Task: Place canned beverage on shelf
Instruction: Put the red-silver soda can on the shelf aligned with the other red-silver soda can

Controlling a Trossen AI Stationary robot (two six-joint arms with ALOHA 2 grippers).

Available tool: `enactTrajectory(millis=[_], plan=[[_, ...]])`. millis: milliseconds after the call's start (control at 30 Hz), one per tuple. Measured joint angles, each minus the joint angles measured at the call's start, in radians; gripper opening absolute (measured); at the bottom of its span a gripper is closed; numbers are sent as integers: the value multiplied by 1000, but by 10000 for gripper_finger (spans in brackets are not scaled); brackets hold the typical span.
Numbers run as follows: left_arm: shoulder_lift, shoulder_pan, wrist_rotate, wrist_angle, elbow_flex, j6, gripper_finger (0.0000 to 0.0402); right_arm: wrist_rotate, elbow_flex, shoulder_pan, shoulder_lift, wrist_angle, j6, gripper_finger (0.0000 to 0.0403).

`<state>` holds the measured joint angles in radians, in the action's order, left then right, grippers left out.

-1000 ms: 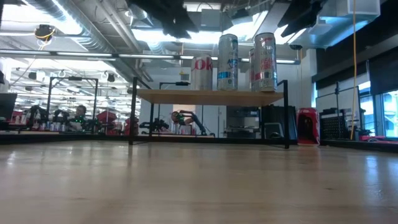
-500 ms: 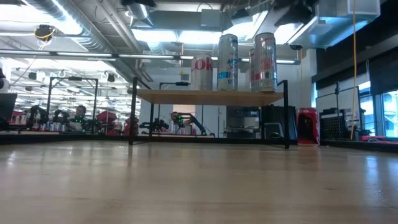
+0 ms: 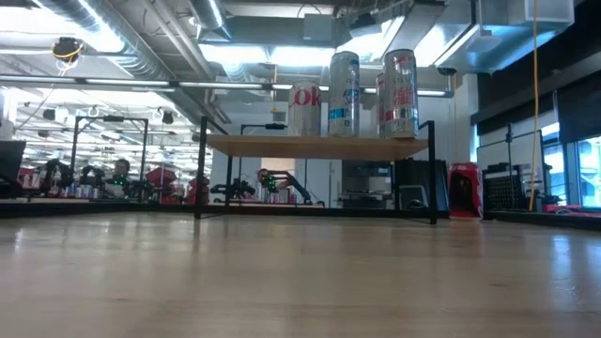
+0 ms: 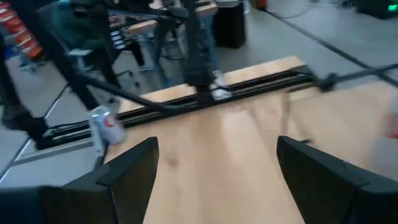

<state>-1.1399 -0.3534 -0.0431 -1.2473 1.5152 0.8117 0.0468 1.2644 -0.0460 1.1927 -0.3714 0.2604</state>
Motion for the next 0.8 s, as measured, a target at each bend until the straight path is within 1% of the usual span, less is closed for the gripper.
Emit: enactTrajectory(millis=[67, 167, 300, 433, 533, 633, 733, 800], plan=[[-10, -80, 6, 2, -31, 51, 333, 21, 0, -53, 44, 34, 31, 312], [-31, -192, 26, 2, -81, 138, 333, 57, 0, -124, 111, 35, 102, 312], [-51, -353, 72, 15, -137, 319, 333, 105, 0, -208, 192, 29, 151, 312], [-79, -512, 74, 44, -170, 499, 333, 144, 0, -265, 256, 31, 168, 312], [-118, -601, 72, 57, -175, 588, 333, 163, 0, -293, 295, 32, 186, 312], [-167, -682, 72, 66, -175, 643, 333, 176, 0, -313, 320, 32, 188, 312], [-214, -748, 109, 62, -176, 679, 333, 181, 0, -323, 332, 30, 206, 312], [-240, -781, 114, 59, -176, 709, 333, 179, 0, -323, 334, 30, 210, 312]])
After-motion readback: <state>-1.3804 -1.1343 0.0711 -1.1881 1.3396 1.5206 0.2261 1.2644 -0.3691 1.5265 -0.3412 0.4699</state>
